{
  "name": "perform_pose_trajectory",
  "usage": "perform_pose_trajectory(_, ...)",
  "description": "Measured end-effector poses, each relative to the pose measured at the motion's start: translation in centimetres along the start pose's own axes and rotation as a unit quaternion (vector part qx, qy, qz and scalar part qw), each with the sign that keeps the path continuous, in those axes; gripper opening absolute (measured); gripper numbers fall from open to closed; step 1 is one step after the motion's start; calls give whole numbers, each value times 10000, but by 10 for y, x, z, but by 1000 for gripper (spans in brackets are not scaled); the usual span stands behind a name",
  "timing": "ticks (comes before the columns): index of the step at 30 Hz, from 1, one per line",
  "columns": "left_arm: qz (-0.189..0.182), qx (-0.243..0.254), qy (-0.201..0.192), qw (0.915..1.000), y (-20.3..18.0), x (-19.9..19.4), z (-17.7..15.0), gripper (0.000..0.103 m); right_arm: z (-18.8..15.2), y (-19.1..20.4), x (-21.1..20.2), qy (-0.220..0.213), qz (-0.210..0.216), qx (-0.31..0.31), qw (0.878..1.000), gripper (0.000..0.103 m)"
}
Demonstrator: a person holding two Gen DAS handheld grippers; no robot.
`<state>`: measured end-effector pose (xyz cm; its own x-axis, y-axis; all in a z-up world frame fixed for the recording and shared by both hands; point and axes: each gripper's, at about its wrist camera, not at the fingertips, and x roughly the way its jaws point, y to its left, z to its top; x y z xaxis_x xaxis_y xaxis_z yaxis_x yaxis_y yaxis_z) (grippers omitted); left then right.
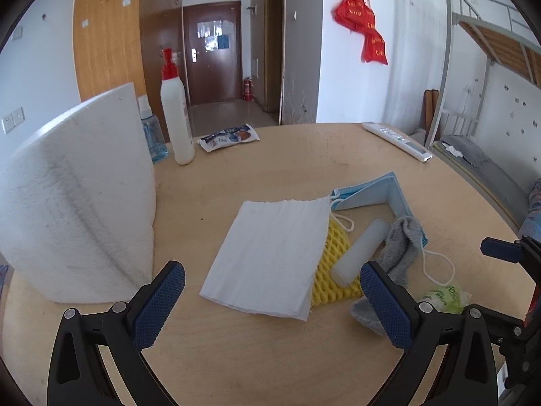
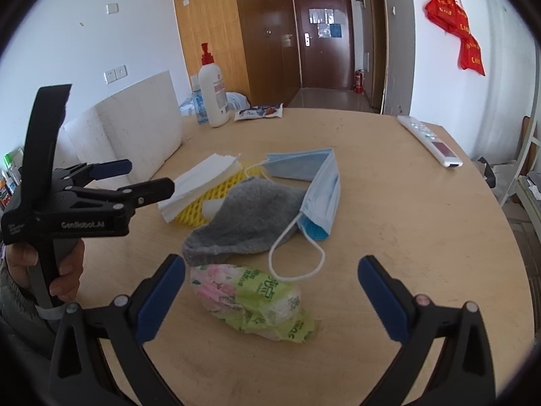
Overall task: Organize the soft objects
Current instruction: 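Reach the left tool to the white paper towel while the right tool reaches the snack bag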
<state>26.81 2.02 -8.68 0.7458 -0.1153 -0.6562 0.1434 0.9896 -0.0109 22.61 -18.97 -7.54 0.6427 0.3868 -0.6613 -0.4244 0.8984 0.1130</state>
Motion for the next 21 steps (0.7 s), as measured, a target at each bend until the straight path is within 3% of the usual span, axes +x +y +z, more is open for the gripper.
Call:
perform_pose_trajectory(3, 11, -40, 81, 10000, 5, 8, 4, 103, 0, 0, 5, 55, 18, -13, 10000, 103)
perform_pose_trajectory(10, -78, -220, 593, 9980, 17, 34, 4, 91, -2, -4, 16, 253, 12, -29, 9997, 103)
perform_pose_trajectory(15, -120, -261, 820, 9962, 20, 44, 3, 89, -3, -5, 19, 354, 51, -58, 9993, 103)
perform_pose_trajectory(21, -184, -286, 1108, 9933, 21, 55, 1, 77, -5, -3, 22, 490, 115, -210, 9985, 103)
